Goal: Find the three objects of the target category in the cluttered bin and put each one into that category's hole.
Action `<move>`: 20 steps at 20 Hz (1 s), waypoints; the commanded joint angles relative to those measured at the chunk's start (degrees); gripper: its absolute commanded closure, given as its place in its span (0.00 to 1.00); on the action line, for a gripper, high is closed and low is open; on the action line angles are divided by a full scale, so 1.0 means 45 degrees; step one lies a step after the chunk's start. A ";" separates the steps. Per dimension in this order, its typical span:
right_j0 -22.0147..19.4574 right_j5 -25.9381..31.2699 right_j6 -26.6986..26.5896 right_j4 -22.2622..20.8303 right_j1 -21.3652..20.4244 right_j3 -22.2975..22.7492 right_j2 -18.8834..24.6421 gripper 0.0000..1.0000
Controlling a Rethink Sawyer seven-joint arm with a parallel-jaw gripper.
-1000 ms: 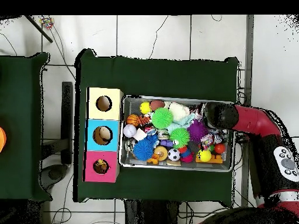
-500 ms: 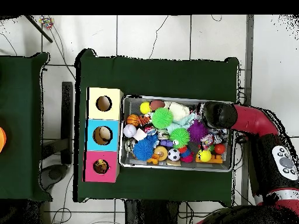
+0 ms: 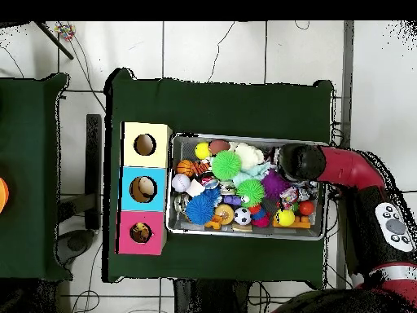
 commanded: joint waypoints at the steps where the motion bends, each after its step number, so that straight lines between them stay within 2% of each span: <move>1: 0.0428 0.2606 -0.2399 -0.0881 -0.0006 0.2653 -0.1018 0.00; 8: 0.0637 0.2384 -0.2190 -0.0954 -0.0396 0.3257 -0.1345 0.00; 20: 0.0929 0.1213 -0.1760 -0.1289 0.0268 0.3157 -0.1590 0.00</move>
